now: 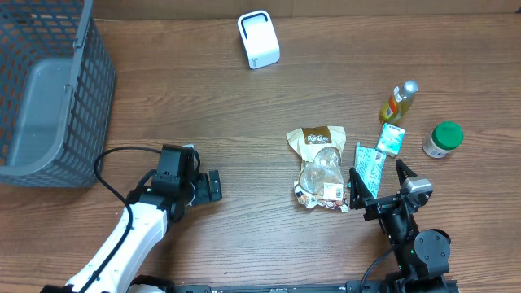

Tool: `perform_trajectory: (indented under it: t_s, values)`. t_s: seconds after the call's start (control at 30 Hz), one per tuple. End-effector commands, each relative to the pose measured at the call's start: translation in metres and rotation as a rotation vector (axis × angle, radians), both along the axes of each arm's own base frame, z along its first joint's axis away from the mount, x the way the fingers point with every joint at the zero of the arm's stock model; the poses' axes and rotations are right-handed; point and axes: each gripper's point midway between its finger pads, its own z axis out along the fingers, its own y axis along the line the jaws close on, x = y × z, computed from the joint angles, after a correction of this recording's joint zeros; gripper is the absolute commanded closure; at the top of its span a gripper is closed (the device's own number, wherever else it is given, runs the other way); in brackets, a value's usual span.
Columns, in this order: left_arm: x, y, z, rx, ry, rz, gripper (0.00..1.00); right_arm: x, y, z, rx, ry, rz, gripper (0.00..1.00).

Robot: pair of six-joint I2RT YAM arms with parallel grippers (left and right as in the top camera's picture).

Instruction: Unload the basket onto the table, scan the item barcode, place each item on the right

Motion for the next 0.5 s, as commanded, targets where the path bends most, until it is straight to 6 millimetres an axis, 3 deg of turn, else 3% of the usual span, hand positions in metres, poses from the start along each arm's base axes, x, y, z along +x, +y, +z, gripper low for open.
perform_trajectory:
  t_s: [0.0,0.47]
  values:
    - [0.006,-0.001,0.008,0.035,-0.078,-0.110,0.00,0.000,0.000,-0.002,-0.003,-0.005,-0.001,0.00]
    - [0.016,-0.013,0.013,0.031,-0.436,-0.265,0.00,0.000,0.000,-0.002,-0.003,-0.005,-0.001,0.00]
